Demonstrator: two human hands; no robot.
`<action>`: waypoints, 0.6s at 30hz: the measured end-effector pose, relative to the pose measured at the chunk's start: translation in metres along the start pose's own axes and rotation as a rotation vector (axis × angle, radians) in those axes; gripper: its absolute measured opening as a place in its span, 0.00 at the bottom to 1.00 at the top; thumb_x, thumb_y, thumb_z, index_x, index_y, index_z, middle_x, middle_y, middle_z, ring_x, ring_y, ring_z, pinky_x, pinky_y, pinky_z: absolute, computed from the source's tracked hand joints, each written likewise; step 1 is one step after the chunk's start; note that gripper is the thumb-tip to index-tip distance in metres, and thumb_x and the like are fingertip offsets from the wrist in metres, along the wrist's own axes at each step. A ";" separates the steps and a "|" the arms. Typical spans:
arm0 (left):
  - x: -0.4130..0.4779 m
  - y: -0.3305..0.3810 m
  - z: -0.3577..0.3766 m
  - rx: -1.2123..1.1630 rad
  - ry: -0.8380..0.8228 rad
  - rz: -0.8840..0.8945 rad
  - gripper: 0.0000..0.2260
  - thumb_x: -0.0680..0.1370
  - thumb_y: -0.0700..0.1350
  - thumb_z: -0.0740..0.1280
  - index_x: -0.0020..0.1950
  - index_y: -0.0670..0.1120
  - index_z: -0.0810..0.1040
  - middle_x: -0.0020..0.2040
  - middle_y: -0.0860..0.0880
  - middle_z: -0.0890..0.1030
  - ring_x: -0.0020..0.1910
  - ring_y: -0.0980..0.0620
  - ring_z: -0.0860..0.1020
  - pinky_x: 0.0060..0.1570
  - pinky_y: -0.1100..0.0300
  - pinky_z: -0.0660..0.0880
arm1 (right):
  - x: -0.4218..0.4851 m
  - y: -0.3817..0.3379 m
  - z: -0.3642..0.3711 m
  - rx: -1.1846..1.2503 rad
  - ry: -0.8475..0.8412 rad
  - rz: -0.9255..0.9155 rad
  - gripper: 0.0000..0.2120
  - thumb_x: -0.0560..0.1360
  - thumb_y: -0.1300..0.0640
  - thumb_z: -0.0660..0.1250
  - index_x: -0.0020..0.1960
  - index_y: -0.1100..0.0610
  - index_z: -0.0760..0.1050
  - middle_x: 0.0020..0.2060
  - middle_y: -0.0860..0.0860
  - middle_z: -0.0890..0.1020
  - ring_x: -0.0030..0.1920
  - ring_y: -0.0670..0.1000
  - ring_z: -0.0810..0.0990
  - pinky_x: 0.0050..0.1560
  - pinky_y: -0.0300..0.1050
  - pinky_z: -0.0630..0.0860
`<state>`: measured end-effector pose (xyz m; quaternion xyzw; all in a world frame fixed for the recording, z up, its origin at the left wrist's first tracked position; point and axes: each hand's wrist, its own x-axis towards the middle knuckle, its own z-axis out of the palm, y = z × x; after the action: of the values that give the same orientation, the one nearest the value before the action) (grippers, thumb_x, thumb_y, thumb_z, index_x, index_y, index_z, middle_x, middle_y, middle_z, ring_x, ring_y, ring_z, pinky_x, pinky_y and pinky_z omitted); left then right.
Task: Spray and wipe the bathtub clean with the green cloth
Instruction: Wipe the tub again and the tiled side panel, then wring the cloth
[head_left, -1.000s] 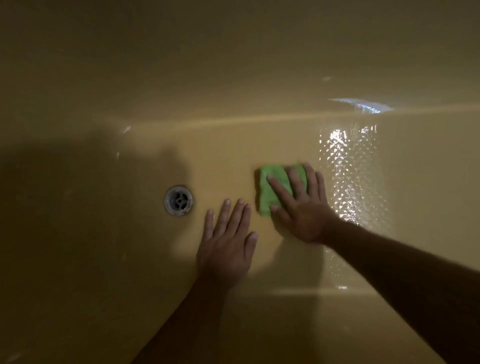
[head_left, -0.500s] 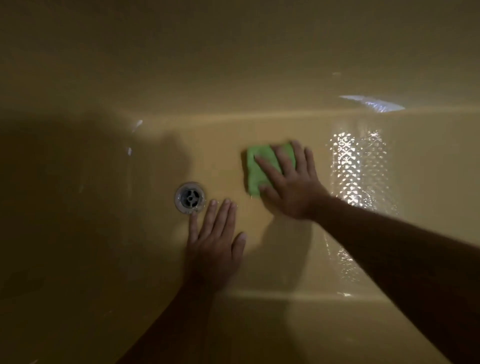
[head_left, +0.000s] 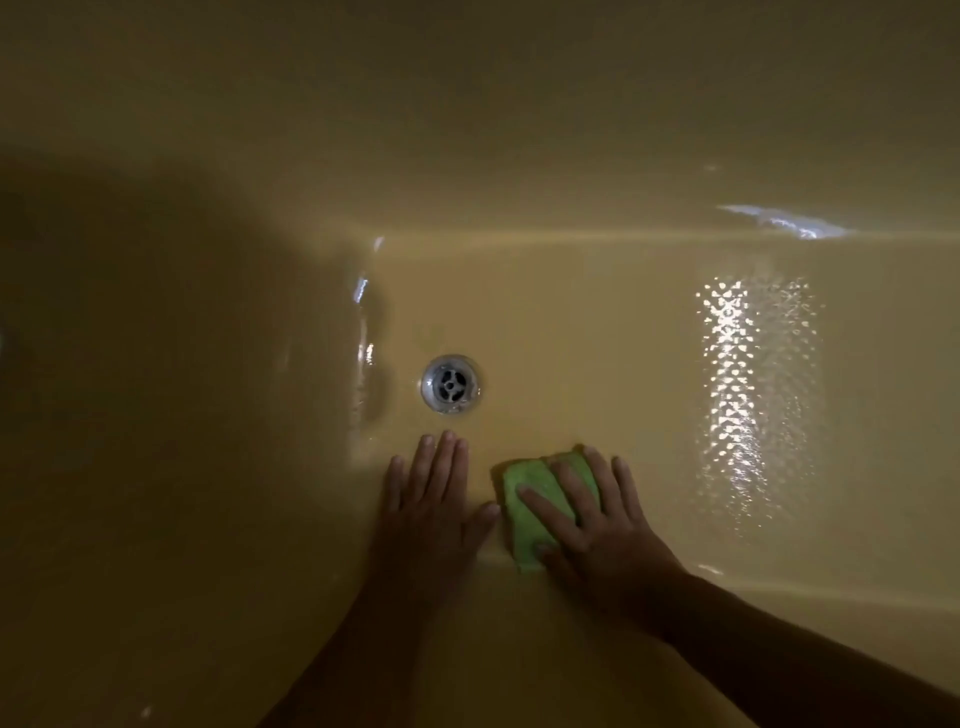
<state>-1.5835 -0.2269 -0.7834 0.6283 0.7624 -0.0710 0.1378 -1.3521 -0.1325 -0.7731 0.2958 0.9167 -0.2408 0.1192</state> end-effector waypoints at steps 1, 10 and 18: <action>0.001 -0.002 -0.001 0.006 -0.002 0.009 0.35 0.85 0.67 0.50 0.82 0.43 0.64 0.83 0.44 0.61 0.83 0.44 0.57 0.78 0.35 0.57 | 0.003 -0.002 -0.002 0.000 -0.010 -0.013 0.30 0.83 0.36 0.52 0.83 0.45 0.58 0.77 0.60 0.68 0.78 0.72 0.58 0.73 0.70 0.53; 0.016 -0.001 0.002 0.004 0.120 -0.002 0.35 0.83 0.65 0.59 0.80 0.41 0.68 0.81 0.43 0.66 0.82 0.44 0.62 0.75 0.33 0.60 | 0.174 0.036 -0.056 0.025 0.162 0.242 0.32 0.82 0.36 0.46 0.84 0.44 0.51 0.84 0.58 0.52 0.82 0.69 0.46 0.77 0.75 0.39; 0.016 -0.022 -0.010 -0.025 -0.118 0.071 0.44 0.80 0.74 0.45 0.83 0.43 0.61 0.83 0.45 0.60 0.83 0.45 0.58 0.79 0.40 0.55 | 0.123 -0.001 -0.034 0.051 0.104 0.261 0.32 0.82 0.38 0.49 0.84 0.45 0.56 0.81 0.62 0.60 0.80 0.72 0.49 0.74 0.78 0.47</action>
<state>-1.6087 -0.2137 -0.7800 0.6479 0.7309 -0.0934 0.1930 -1.4536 -0.0563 -0.7879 0.4276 0.8688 -0.2310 0.0942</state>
